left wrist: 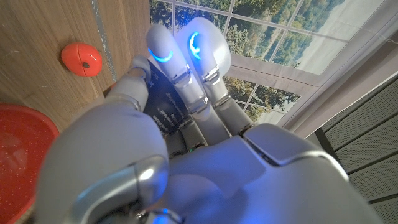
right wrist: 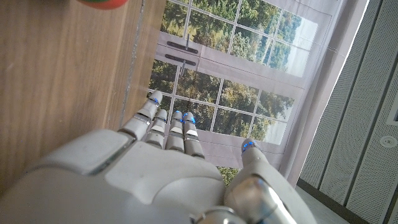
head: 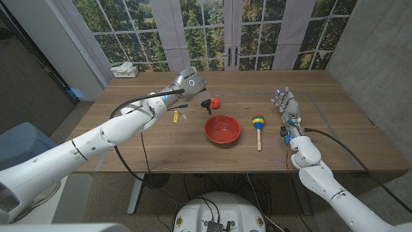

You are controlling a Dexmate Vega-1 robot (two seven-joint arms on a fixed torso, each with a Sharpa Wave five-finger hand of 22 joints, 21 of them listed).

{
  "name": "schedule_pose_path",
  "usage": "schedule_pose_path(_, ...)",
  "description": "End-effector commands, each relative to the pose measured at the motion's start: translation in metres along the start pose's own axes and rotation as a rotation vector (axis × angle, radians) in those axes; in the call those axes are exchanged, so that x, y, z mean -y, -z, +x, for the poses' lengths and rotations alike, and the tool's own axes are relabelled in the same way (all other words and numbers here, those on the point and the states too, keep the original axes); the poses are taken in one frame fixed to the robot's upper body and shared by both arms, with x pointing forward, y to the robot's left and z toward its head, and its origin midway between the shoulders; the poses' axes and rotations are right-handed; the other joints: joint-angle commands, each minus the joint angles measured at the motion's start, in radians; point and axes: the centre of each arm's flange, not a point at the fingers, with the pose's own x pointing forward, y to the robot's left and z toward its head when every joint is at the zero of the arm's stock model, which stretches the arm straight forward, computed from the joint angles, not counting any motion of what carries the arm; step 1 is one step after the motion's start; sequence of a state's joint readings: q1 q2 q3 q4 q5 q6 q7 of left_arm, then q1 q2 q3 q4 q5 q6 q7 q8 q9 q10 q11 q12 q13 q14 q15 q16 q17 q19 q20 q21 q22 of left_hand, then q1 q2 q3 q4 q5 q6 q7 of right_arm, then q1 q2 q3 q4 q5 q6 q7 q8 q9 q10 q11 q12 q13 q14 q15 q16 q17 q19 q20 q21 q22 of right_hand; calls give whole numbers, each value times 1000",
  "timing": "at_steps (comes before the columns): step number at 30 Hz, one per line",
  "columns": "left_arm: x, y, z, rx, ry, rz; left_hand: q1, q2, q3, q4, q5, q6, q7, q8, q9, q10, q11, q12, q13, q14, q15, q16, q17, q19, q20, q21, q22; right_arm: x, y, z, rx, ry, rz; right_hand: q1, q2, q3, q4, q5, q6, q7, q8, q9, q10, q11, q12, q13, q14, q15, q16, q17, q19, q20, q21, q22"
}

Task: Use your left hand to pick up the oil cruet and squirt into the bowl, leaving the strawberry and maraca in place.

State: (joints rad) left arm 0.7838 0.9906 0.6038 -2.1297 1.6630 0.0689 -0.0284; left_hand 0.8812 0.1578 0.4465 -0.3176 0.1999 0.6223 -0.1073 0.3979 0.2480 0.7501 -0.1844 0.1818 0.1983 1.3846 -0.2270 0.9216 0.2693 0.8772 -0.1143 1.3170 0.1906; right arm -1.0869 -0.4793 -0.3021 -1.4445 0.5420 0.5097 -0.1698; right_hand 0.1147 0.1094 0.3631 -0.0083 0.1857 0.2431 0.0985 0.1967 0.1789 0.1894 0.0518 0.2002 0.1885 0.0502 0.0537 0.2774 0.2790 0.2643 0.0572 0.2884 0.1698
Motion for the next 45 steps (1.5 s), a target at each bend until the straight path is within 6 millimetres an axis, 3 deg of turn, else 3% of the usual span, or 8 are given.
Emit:
schedule_pose_path(1, -4, 2, 4, 14, -8, 67, -16, 21, 192, 186, 5, 26, 9, 11, 2, 32, -30, 8, 3, -1, 2, 1, -1, -4, -88, 3, -1, 3, 2, 1, 2, 1, 8, -11, 14, 2, -9, 1, 7, 1, -4, 2, 9, 3, -1, 4, 11, 0, -2, 0, 9, -4, -3, 4)
schedule_pose_path(9, -4, 3, 7, 3, -18, 68, -42, 23, 211, 200, 13, 44, 7, 13, -3, 108, -23, 31, 2, 4, 3, 7, 1, -1, -88, 2, -4, 4, 3, 4, 4, -4, 7, -12, 14, 1, -9, 1, 6, 1, -4, 2, 9, 3, -1, 4, 11, -1, -3, 0, 10, -4, -6, 4)
schedule_pose_path(15, -3, 2, 11, -11, -12, 72, -88, 18, 268, 214, 42, 86, 7, 19, -15, 379, -26, 94, 26, 9, 3, 40, 10, 2, -90, 19, 13, 5, 4, 5, 3, -1, 10, -13, 14, 0, -9, 1, 7, 1, -4, 2, 9, 3, -1, 4, 11, 0, -3, 0, 11, -3, -8, 4)
schedule_pose_path(21, -2, 2, 15, -16, -5, 49, -133, -1, 318, 230, 102, 182, 30, 126, 88, 478, -15, 214, 254, -12, 3, 80, 54, -23, -86, 27, 44, 6, 5, 6, -1, 2, 11, -14, 14, 0, -9, 1, 7, 1, -4, 2, 10, 3, -1, 4, 11, 0, -4, 0, 12, -4, -11, 4)
schedule_pose_path(25, 0, 3, 18, -19, 31, 25, -209, -21, 375, 285, 201, 119, 21, 249, 345, 377, 6, 512, 830, -56, 7, 203, 345, -27, -93, 17, 96, 6, 5, 7, -1, 6, 16, -14, 15, 0, -9, 1, 8, 2, -4, 2, 10, 3, -1, 4, 11, 0, -4, 1, 12, -4, -13, 4)
schedule_pose_path(31, -1, 3, 20, -9, 66, 18, -271, -36, 415, 369, 240, 43, -7, 336, 529, 382, 11, 646, 1027, -91, 10, 284, 634, -52, -96, 56, 214, 6, 5, 8, -1, 1, 11, -15, 15, -1, -9, 1, 9, 1, -4, 2, 12, 2, -1, 4, 12, -2, -5, 1, 14, -4, -15, 4)
schedule_pose_path(35, -2, 6, 17, -4, 17, -34, -282, -45, 415, 382, 246, 63, -14, 353, 537, 386, 25, 702, 1037, -92, 11, 298, 712, -63, -97, 86, 256, 5, 4, 9, 0, 2, 14, -16, 16, -1, -9, 1, 10, 1, -3, 2, 12, 3, -1, 4, 12, -1, -5, 1, 14, -4, -17, 4)
schedule_pose_path(45, -5, 6, 17, 16, 38, -54, -254, -54, 401, 345, 257, 138, 9, 361, 488, 378, 53, 753, 1022, -99, 12, 307, 808, -69, -97, 127, 268, 5, 3, 10, 3, 4, 11, -16, 16, -1, -10, 2, 10, 1, -4, 2, 12, 2, -2, 4, 12, -2, -6, 1, 15, -5, -21, 4)
